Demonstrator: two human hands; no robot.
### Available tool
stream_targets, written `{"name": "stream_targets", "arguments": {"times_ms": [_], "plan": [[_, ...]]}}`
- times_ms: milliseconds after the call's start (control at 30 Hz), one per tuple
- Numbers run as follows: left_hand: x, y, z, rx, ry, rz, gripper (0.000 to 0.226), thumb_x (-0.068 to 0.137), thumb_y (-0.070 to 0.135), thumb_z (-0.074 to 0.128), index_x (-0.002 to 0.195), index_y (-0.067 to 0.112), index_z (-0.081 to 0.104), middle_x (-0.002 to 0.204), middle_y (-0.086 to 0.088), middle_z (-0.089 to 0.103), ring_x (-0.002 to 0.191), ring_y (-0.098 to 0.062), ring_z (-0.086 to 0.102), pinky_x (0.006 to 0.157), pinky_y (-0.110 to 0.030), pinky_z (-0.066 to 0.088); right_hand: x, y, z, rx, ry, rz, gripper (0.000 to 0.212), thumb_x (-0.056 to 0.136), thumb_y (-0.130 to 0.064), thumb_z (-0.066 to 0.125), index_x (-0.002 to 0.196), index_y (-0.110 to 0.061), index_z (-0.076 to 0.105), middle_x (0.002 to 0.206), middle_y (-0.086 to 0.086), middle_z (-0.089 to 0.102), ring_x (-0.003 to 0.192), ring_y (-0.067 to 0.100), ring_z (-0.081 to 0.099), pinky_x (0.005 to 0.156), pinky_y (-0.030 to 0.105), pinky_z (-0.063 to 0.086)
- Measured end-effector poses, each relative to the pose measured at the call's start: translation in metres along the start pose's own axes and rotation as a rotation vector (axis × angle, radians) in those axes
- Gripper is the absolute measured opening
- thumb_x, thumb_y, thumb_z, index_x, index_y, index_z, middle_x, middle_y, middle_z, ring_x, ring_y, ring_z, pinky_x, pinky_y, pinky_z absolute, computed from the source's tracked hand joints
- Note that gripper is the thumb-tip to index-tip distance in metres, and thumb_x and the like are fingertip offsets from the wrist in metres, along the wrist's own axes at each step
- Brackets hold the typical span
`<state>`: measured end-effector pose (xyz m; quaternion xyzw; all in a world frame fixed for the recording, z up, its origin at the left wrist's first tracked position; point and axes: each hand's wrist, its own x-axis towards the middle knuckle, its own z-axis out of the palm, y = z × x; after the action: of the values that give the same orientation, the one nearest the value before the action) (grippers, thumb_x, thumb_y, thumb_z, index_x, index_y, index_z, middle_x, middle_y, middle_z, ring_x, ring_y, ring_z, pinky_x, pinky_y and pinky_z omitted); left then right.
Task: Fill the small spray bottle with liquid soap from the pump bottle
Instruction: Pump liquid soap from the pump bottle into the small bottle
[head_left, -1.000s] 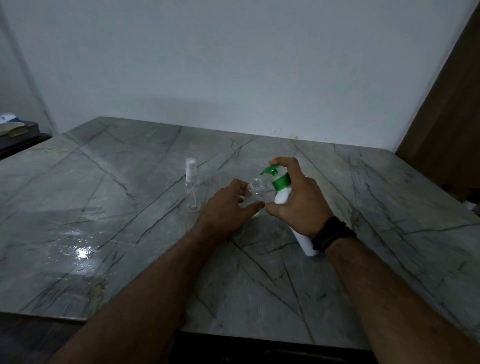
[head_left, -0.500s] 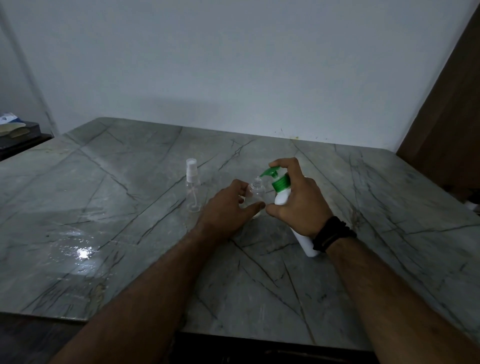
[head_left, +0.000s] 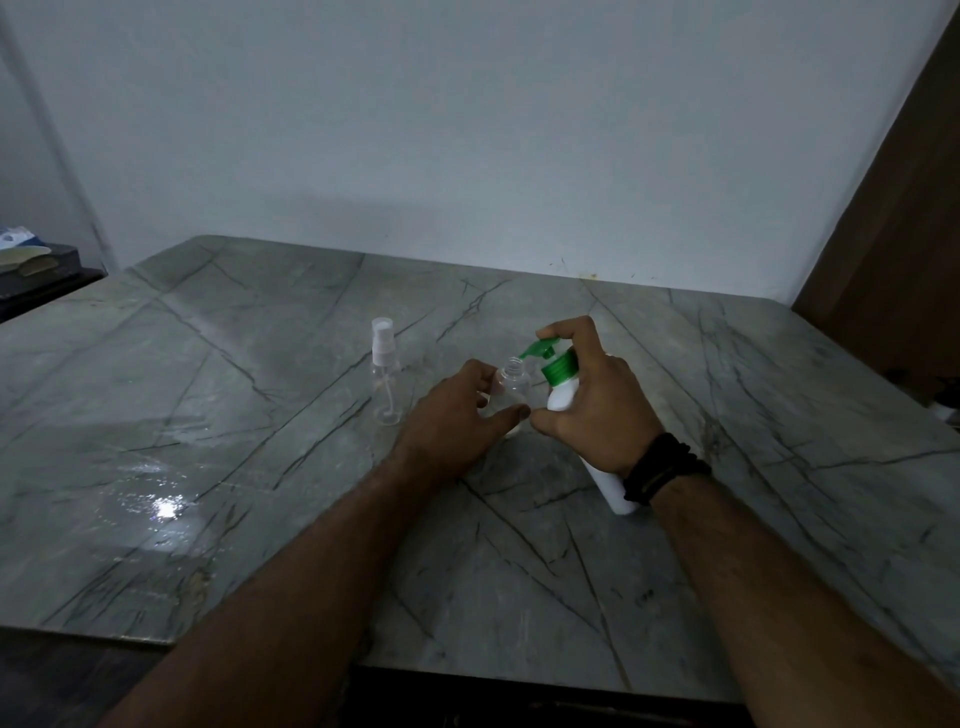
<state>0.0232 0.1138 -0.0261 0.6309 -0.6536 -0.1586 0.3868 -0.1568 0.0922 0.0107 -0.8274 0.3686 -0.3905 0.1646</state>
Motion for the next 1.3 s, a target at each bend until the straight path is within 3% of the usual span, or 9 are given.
{"name": "stream_targets", "arguments": {"times_ms": [600, 767, 1300], "plan": [[-0.0014, -0.0007, -0.0004, -0.011, 0.010, 0.013, 0.051, 0.079, 0.057, 0.067, 0.118, 0.028, 0.049, 0.118, 0.006, 0.061, 0.097, -0.007, 0.057, 0.078, -0.027, 0.049, -0.0013, -0.0031, -0.0015, 0.002, 0.007, 0.014, 0.078, 0.061, -0.029, 0.077, 0.129, -0.037, 0.041, 0.096, -0.004, 0.066, 0.073, 0.016, 0.061, 0.072, 0.032, 0.050], [0.0003, -0.0006, 0.0001, -0.012, 0.004, 0.004, 0.050, 0.079, 0.057, 0.067, 0.117, 0.029, 0.049, 0.118, 0.006, 0.060, 0.095, -0.006, 0.055, 0.073, -0.023, 0.045, -0.0008, -0.0038, -0.0007, 0.008, -0.011, 0.021, 0.074, 0.061, -0.025, 0.078, 0.124, -0.033, 0.041, 0.097, -0.002, 0.067, 0.078, 0.018, 0.064, 0.077, 0.043, 0.054], [0.0013, -0.0045, 0.0023, -0.014, 0.017, 0.008, 0.052, 0.078, 0.059, 0.066, 0.117, 0.030, 0.049, 0.118, 0.007, 0.061, 0.095, -0.005, 0.056, 0.074, -0.024, 0.046, -0.0014, -0.0041, -0.0010, -0.003, -0.004, 0.010, 0.076, 0.064, -0.021, 0.081, 0.129, -0.030, 0.042, 0.099, -0.001, 0.066, 0.077, 0.018, 0.063, 0.074, 0.038, 0.054]]}}
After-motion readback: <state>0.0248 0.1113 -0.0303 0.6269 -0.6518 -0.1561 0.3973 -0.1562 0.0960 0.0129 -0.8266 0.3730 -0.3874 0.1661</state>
